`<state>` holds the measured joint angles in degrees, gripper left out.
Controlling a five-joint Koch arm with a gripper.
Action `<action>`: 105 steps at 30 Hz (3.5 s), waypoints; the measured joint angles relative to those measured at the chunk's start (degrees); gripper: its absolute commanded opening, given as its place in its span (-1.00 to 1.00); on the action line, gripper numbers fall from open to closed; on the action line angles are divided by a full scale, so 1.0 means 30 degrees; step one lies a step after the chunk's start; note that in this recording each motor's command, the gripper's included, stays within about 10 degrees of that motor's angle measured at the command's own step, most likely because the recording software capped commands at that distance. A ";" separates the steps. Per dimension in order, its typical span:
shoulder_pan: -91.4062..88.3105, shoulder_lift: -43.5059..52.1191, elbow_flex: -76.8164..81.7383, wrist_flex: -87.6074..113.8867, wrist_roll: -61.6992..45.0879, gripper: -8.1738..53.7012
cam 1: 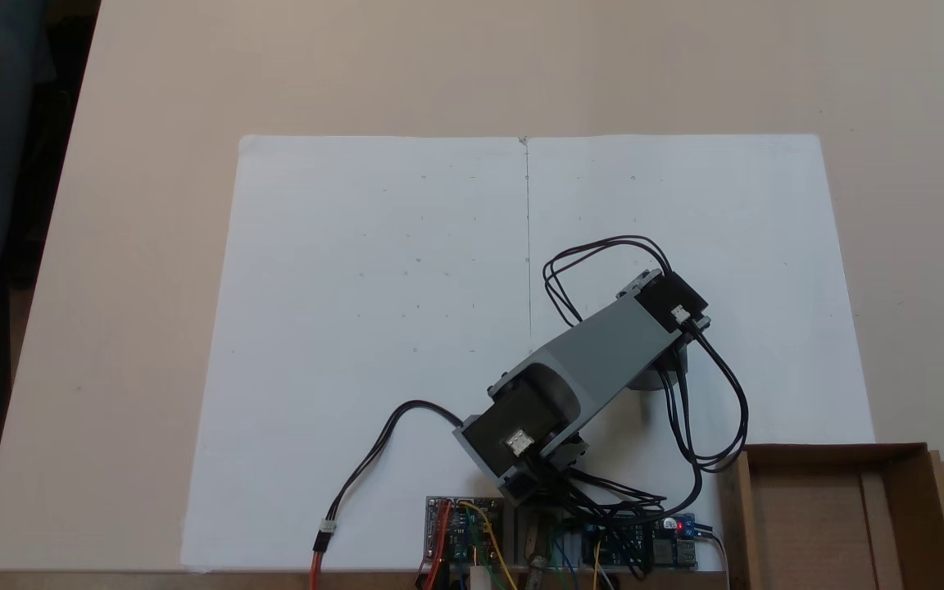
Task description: Grasp a green dice and put it in the bin.
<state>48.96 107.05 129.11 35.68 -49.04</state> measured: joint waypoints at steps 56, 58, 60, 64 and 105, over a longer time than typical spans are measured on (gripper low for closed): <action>0.0674 -0.3721 0.0205 -0.2754 0.0000 0.60; 0.0674 -0.3721 0.0176 -0.2754 0.0000 0.59; 0.0674 -0.3721 0.0176 -0.2754 0.0000 0.48; 0.0850 -0.3721 0.0176 -0.2754 0.0000 0.23; 0.5889 -0.4336 -1.6436 0.7500 1.6582 -0.36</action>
<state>66.62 94.04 79.80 58.18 0.70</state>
